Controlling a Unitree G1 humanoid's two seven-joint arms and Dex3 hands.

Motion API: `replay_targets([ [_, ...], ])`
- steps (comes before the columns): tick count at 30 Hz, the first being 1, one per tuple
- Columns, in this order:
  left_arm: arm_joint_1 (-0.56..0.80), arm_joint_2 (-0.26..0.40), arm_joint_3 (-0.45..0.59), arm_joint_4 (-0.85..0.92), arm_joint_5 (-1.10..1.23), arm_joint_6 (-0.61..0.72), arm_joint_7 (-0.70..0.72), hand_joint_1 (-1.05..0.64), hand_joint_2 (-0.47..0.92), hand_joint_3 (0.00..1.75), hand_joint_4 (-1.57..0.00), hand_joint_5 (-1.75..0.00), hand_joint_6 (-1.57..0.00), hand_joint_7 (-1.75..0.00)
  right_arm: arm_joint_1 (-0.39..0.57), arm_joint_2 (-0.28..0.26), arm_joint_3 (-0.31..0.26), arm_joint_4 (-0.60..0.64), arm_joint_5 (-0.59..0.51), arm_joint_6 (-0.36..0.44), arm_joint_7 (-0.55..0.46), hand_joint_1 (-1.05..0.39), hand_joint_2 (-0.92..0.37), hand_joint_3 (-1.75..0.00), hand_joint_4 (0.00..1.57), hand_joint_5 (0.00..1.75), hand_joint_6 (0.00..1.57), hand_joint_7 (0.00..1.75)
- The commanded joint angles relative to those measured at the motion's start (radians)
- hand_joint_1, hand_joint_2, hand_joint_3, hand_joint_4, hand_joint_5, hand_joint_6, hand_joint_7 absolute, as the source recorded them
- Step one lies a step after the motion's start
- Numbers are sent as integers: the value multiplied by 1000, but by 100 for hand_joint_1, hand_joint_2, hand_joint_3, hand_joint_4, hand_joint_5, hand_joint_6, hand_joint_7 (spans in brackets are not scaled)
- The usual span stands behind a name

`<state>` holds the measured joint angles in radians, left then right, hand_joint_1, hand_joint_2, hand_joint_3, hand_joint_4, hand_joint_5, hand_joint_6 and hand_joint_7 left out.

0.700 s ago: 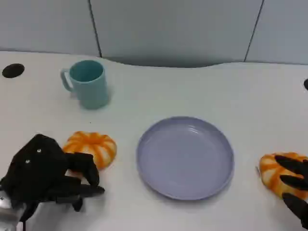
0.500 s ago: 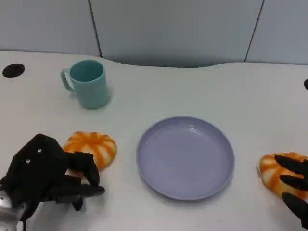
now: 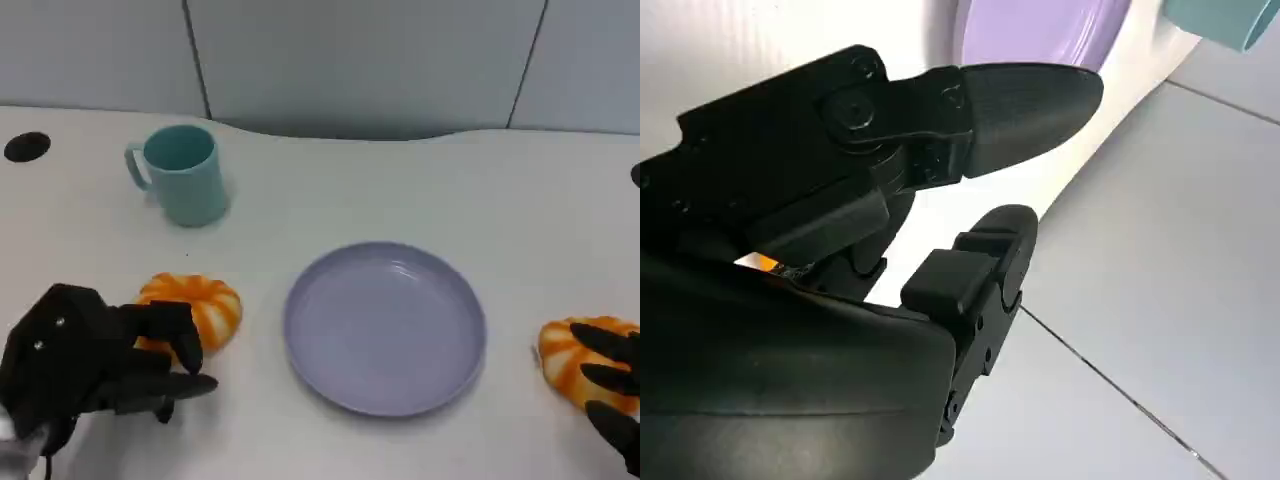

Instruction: Grasp the bread from the table and place it into the plate.

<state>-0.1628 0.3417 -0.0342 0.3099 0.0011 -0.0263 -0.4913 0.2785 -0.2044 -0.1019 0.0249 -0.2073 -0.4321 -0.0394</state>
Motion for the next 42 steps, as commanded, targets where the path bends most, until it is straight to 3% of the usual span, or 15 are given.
replay_targets([
  [1,17,47,8,14,147,-366,170,-26,88,1,-88,-175,-65,-175,5,-5,-8,-16,-7,15,-9,-38,-92,-33,96,1,80,0],
  [4,6,61,4,54,208,-497,233,-25,88,1,-87,-175,-62,-175,6,-4,-7,-21,-11,21,-12,-38,-92,-33,95,1,80,0],
  [5,6,97,0,12,318,-525,301,-30,89,2,-83,-175,-58,-175,5,-3,-5,-19,-7,16,-11,-38,-92,-33,95,1,80,0],
  [9,14,196,-9,-107,617,-578,477,-61,89,1,-48,-175,-32,-169,4,1,-2,-22,-3,16,-10,-38,-92,-33,97,2,80,0],
  [11,30,228,-13,-170,682,-546,477,-71,90,0,-28,-173,-28,-141,2,0,-2,-20,0,13,-9,-38,-92,-33,97,2,81,0],
  [12,39,240,-14,-204,696,-527,461,-72,90,0,-24,-173,-28,-135,1,0,-1,-19,0,12,-9,-37,-92,-33,96,2,81,0],
  [13,47,253,-15,-238,709,-510,444,-73,89,0,-21,-165,-31,-118,1,1,-1,-20,-2,13,-10,-37,-92,-33,96,1,81,0],
  [14,53,262,-16,-260,716,-497,433,-75,88,0,-18,-150,-37,-85,1,1,-1,-20,-4,15,-12,-38,-92,-33,95,1,81,0],
  [15,65,279,-17,-311,726,-463,385,-76,88,0,-18,-145,-42,-69,0,0,-1,-19,-12,13,-16,-38,-92,-33,95,1,81,0],
  [17,78,302,-22,-369,739,-421,331,-77,90,0,-9,-108,-39,-25,0,0,-1,-20,-23,17,-22,-38,-92,-33,96,1,81,0],
  [19,73,315,-38,-372,768,-405,325,-79,90,0,-8,-96,-39,-11,0,1,-1,-19,-26,14,-24,-38,-92,-33,95,1,81,0],
  [20,65,321,-49,-361,788,-401,328,-81,91,0,-3,-78,-30,-6,0,1,0,-17,-25,10,-25,-38,-92,-33,96,1,80,0],
  [31,-112,323,-224,-161,913,-309,227,-79,92,11,0,-45,-17,-1,21,11,3,-59,-17,43,-18,-39,-92,-33,98,3,80,0],
  [38,-291,241,-389,154,1027,-270,342,-77,92,5,0,-34,-13,0,35,11,4,-80,-29,51,-23,-38,-92,-34,99,3,79,0],
  [42,-385,184,-461,320,1049,-249,388,-74,85,0,0,-25,-11,0,41,14,4,-92,-36,59,-25,-38,-92,-35,96,2,78,0],
])
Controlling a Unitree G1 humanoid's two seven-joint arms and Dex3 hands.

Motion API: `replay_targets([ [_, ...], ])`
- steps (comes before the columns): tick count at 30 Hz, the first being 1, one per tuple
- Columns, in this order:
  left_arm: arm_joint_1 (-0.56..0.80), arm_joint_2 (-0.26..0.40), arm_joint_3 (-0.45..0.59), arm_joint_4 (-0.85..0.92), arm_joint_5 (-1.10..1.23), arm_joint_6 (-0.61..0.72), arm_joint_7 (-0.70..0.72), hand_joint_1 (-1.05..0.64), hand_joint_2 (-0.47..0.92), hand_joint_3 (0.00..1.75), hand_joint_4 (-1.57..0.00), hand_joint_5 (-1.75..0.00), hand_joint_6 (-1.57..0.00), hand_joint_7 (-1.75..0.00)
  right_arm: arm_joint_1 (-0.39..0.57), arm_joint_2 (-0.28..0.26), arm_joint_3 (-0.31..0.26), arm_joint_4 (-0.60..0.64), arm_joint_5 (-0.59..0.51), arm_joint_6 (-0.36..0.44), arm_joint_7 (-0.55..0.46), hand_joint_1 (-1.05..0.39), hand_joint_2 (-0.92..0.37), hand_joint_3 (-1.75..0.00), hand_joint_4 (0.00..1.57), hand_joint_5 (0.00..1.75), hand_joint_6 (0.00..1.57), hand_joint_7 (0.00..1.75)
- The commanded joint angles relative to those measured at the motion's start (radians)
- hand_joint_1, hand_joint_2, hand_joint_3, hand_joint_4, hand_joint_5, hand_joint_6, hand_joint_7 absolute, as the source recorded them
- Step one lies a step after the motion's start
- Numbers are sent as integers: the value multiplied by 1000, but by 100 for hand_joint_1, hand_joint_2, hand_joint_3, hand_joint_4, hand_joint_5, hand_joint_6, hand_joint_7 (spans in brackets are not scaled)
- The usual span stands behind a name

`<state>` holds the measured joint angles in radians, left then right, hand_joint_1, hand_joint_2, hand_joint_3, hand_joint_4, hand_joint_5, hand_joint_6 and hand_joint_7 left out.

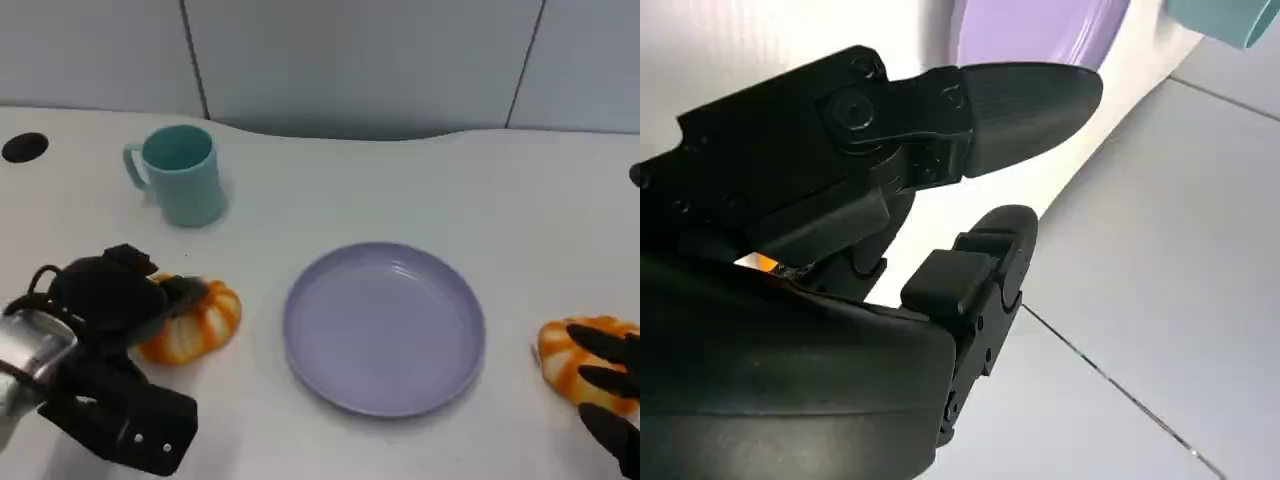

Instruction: Grasp the bread from the table and place it into the plate.

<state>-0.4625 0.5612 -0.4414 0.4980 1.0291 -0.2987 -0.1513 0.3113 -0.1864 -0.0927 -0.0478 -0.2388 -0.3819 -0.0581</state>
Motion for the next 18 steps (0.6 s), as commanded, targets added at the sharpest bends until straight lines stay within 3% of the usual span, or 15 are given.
replay_targets([
  [1,-119,-59,-75,195,28,28,67,-74,84,0,0,-24,-11,0,10,-4,-5,-17,-4,1,-7,-38,-92,-35,96,2,78,0],
  [4,-196,-103,-126,334,35,32,104,-70,78,0,0,-21,-12,-1,14,-5,-6,-22,-5,0,-6,-37,-92,-35,96,2,78,0],
  [9,-293,-160,-175,479,6,40,85,-62,78,1,0,-1,-1,-1,23,-2,-6,-41,-2,24,-2,-37,-92,-36,96,1,78,0],
  [18,-370,-239,-216,685,-52,32,183,-67,86,1,-14,-8,-18,-7,27,-1,-6,-59,-6,27,-4,-37,-92,-35,96,2,78,0],
])
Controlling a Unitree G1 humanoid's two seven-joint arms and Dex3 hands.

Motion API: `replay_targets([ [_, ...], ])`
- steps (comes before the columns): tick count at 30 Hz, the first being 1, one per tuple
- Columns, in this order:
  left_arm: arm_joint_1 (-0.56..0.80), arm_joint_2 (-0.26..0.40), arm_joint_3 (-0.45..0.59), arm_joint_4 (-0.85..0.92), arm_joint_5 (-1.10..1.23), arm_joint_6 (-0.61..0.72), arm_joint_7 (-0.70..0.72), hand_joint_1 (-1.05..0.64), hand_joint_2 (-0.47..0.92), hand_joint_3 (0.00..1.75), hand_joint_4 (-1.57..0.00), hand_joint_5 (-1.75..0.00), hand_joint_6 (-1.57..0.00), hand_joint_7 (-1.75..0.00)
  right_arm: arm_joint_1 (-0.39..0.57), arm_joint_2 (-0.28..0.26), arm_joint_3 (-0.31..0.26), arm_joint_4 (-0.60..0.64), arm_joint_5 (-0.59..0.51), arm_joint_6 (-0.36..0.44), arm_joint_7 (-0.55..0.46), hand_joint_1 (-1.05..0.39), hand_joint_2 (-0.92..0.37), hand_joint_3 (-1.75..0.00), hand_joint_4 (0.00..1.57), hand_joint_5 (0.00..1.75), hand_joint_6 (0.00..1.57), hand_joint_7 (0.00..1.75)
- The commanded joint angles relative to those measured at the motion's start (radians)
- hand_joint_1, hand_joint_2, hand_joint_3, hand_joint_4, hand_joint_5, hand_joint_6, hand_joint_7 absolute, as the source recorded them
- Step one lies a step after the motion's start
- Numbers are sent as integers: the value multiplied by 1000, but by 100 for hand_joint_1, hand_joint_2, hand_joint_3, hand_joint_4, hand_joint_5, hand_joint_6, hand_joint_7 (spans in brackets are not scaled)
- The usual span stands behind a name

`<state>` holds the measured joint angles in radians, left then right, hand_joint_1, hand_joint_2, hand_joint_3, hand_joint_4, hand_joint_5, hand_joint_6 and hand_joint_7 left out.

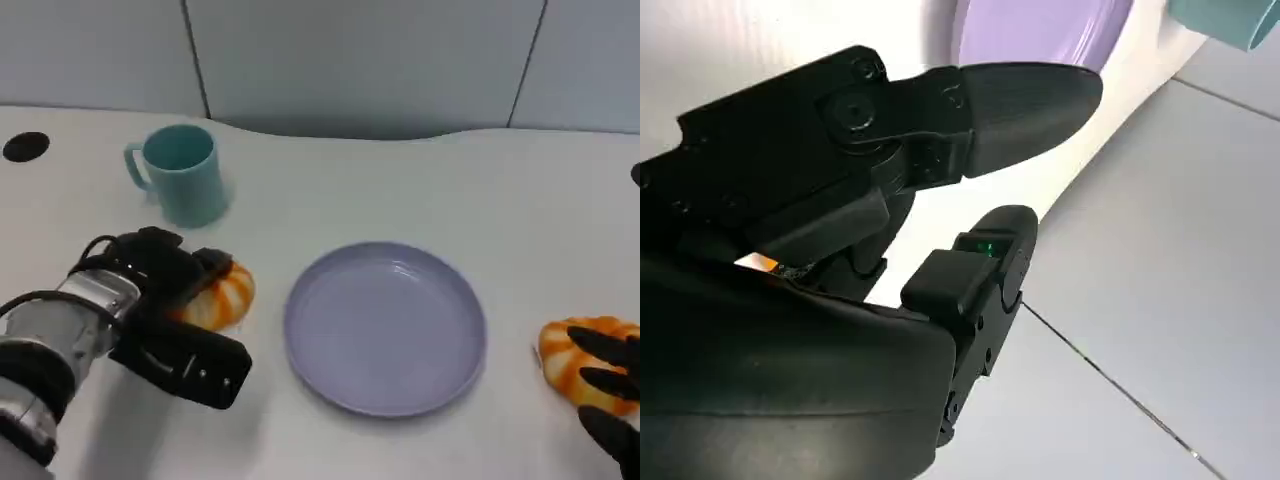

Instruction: Grasp the bread from the table and place it into the plate.

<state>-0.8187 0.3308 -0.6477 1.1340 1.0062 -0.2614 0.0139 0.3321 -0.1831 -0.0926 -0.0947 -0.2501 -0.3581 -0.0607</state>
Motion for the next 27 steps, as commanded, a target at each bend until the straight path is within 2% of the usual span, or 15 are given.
replay_targets([
  [1,-16,-9,-3,56,-47,-13,5,-66,87,1,-17,-9,-21,-8,7,-3,-6,-15,5,6,-2,-37,-92,-35,96,2,78,0],
  [4,-21,-9,15,67,-101,-32,-26,-62,91,2,-31,-18,-32,-12,10,-5,-6,-20,2,6,-2,-36,-92,-36,95,1,77,0],
  [5,-22,-9,25,72,-123,-38,-39,-58,91,2,-30,-37,-32,-25,11,-6,-6,-21,0,5,-2,-36,-92,-36,94,1,76,0],
  [6,-22,-8,32,77,-142,-43,-51,-55,91,3,-24,-71,-24,-59,11,-8,-6,-19,1,0,-1,-36,-92,-36,94,0,76,0],
  [7,-25,-9,38,82,-159,-44,-74,-51,92,4,-19,-107,-14,-100,8,-10,-6,-12,2,-11,-2,-35,-92,-36,93,0,76,0],
  [8,-27,-10,38,86,-170,-46,-89,-49,92,4,-21,-123,-13,-118,7,-11,-6,-8,2,-17,-2,-35,-92,-37,93,0,76,0],
  [9,-29,-9,35,89,-177,-49,-99,-47,92,4,-22,-133,-14,-127,7,-11,-6,-9,1,-16,-2,-35,-92,-37,93,0,76,0],
  [11,-33,-10,31,96,-193,-54,-123,-43,91,2,-33,-152,-27,-138,8,-9,-6,-14,3,-14,-2,-35,-92,-37,93,0,76,0],
  [14,-32,-13,34,101,-215,-56,-127,-42,91,2,-39,-159,-35,-144,8,-7,-5,-17,1,-11,-3,-35,-92,-37,93,0,76,0],
  [16,-29,-13,64,112,-258,-68,-130,-40,90,1,-45,-171,-37,-168,8,-5,-3,-21,0,-7,-3,-36,-92,-37,92,0,76,0],
  [17,-29,-12,95,119,-298,-78,-149,-39,90,1,-48,-173,-40,-171,9,-4,-2,-22,-1,-5,-3,-36,-92,-37,93,0,76,0],
  [20,-38,-6,155,130,-375,-85,-200,-36,86,1,-63,-174,-50,-174,10,-4,-3,-23,-2,-5,-4,-36,-92,-38,93,0,75,0],
  [22,-47,5,206,132,-434,-75,-244,-39,84,2,-79,-175,-63,-175,10,-6,-4,-18,-5,-11,-7,-36,-92,-38,91,0,76,0],
  [24,-45,17,251,125,-486,-83,-280,-40,85,2,-83,-175,-65,-175,8,-10,-5,-8,-7,-27,-9,-36,-92,-38,91,0,75,0],
  [27,-27,41,317,103,-558,-130,-305,-33,86,2,-83,-175,-65,-175,6,-11,-8,-5,-10,-28,-11,-35,-92,-38,91,0,75,0],
])
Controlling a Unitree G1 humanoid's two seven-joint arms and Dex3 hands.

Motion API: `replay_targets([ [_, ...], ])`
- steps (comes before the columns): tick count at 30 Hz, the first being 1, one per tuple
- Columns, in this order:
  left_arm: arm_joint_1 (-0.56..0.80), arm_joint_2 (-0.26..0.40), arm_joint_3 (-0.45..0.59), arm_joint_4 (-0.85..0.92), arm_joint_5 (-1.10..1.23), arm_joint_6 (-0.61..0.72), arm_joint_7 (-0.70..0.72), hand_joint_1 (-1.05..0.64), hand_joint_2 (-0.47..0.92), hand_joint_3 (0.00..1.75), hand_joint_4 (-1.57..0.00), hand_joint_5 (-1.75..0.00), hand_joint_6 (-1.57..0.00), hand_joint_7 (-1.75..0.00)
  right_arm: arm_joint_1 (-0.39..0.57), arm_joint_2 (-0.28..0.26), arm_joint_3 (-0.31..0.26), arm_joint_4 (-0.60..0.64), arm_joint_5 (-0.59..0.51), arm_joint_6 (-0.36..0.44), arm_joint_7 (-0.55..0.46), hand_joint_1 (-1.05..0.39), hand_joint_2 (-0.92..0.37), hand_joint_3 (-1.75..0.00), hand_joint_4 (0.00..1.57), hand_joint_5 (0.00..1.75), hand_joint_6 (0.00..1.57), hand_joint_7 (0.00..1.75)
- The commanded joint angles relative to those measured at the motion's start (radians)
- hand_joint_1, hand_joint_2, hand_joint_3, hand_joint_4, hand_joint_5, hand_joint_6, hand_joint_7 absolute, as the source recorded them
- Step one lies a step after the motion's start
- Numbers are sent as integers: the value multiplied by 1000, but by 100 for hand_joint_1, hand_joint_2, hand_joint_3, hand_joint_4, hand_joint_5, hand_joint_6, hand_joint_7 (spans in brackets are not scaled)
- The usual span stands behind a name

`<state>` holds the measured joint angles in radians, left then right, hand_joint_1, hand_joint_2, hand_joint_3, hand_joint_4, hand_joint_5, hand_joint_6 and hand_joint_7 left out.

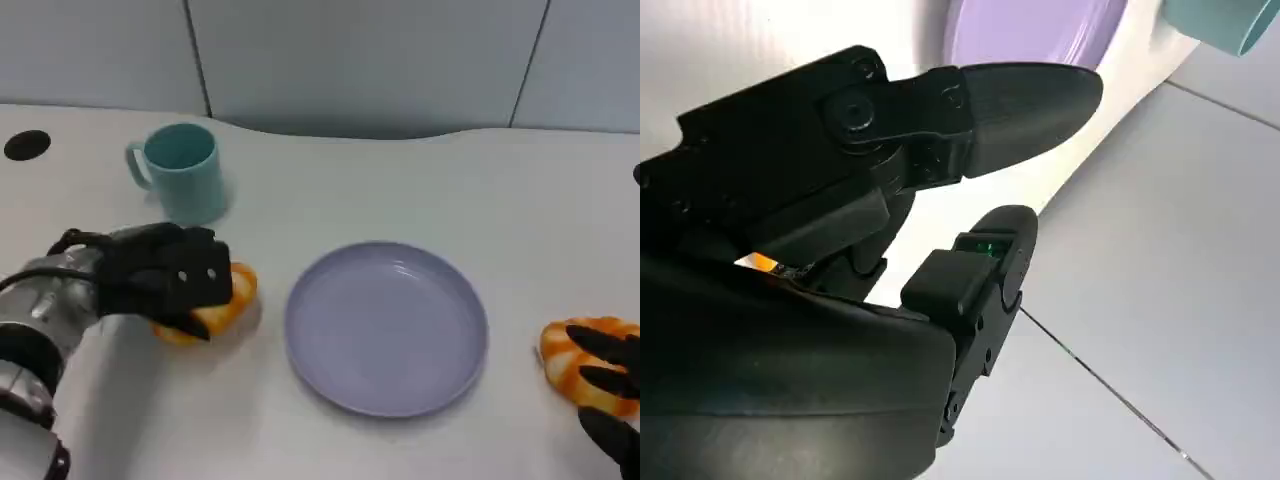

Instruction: Grasp the bread from the table and place it into the plate.

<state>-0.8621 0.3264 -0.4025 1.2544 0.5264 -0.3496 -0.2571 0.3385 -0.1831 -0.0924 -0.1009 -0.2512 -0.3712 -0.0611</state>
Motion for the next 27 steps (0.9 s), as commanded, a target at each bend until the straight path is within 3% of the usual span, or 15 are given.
replay_targets([
  [1,23,54,86,-26,-95,-56,-35,-30,87,3,-83,-175,-65,-175,-2,-11,-8,5,-9,-19,-11,-35,-92,-38,92,1,75,0],
  [12,88,82,228,-95,-248,-224,-47,-29,91,4,-81,-175,-62,-175,-5,-8,-7,3,4,1,-1,-35,-92,-37,91,1,75,0],
  [16,88,69,299,-167,-363,-317,-143,-28,91,5,-76,-175,-57,-175,-8,-4,-5,12,8,-4,-4,-35,-92,-37,92,1,76,0],
  [21,69,28,272,-263,-383,-377,-229,-26,91,5,-74,-175,-52,-175,-8,-6,-6,12,5,-4,-4,-36,-92,-37,92,1,76,0],
  [27,15,-54,160,-298,-285,-430,-252,-26,92,10,-76,-175,-53,-175,-10,-7,-7,20,-2,-8,-10,-36,-92,-37,94,2,76,0],
])
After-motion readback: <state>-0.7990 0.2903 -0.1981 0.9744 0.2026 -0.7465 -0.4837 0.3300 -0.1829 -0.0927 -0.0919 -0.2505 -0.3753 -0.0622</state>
